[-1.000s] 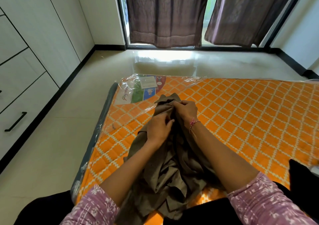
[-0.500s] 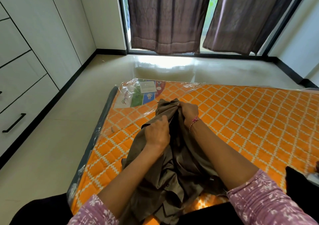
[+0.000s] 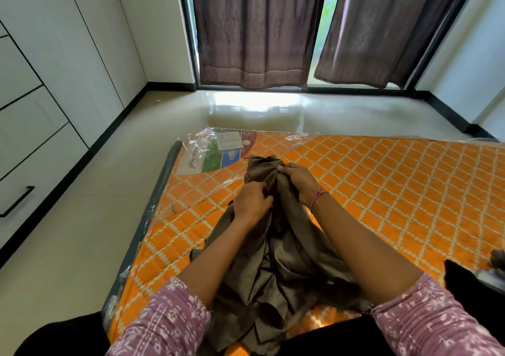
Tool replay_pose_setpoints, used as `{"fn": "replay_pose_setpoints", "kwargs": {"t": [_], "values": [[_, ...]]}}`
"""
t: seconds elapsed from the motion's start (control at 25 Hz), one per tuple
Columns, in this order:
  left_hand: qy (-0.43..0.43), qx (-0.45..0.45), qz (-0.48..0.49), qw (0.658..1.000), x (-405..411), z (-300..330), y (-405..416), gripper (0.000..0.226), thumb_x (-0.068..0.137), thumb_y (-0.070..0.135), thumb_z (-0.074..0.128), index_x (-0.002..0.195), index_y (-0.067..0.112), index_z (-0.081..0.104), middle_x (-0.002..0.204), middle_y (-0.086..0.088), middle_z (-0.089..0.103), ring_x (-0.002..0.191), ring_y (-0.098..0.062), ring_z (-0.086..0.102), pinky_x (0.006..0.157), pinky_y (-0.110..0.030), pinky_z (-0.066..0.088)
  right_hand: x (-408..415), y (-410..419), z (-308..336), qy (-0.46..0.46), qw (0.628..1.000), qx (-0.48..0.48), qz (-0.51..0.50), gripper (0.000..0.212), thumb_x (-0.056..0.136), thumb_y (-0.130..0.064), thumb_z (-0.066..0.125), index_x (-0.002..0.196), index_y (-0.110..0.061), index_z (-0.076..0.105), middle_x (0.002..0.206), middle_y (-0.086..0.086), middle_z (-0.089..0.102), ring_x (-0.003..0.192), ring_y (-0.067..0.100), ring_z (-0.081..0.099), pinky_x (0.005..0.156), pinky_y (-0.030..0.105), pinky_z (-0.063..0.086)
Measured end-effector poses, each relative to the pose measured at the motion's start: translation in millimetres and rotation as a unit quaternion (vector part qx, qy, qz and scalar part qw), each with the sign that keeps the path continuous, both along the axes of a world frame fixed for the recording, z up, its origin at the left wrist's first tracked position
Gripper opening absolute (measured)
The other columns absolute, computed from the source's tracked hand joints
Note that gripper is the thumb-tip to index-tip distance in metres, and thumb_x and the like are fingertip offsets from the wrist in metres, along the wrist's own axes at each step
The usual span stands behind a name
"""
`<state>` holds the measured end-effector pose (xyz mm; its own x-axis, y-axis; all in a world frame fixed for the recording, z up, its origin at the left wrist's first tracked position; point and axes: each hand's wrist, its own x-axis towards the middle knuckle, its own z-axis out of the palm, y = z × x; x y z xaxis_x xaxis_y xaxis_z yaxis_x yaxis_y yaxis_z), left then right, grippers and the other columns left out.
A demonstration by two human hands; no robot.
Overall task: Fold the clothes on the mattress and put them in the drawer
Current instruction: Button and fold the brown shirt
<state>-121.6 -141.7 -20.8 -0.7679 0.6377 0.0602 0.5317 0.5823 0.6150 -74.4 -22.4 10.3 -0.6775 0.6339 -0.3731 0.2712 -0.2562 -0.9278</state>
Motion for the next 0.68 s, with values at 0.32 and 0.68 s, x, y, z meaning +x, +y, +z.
{"fn": "replay_pose_setpoints", "kwargs": {"t": [0.32,0.68], "values": [[-0.179,0.097,0.022,0.979,-14.2,12.7,-25.2,0.009,0.080,0.005,0.061,0.077,0.007,0.069,0.082,-0.009,0.066,0.079,-0.016,0.057,0.067,-0.025,0.040,39.7,21.0,1.3,-0.170,0.935,0.083,0.299,0.020,0.086,0.007,0.060,0.094,-0.012,0.063,0.082,0.007,0.058,0.070,0.014,0.053,0.055,0.019,0.048],[-0.251,0.146,0.029,0.956,8.8,3.6,-30.7,0.015,0.078,0.003,0.074,0.067,0.010,0.065,0.070,-0.003,0.063,0.066,-0.011,0.056,0.064,-0.024,0.048,54.3,-32.5,-0.6,-0.052,0.983,0.166,0.064,0.016,0.081,-0.001,0.069,0.091,0.012,0.070,0.071,0.014,0.064,0.052,0.010,0.056,0.044,0.018,0.038]]}}
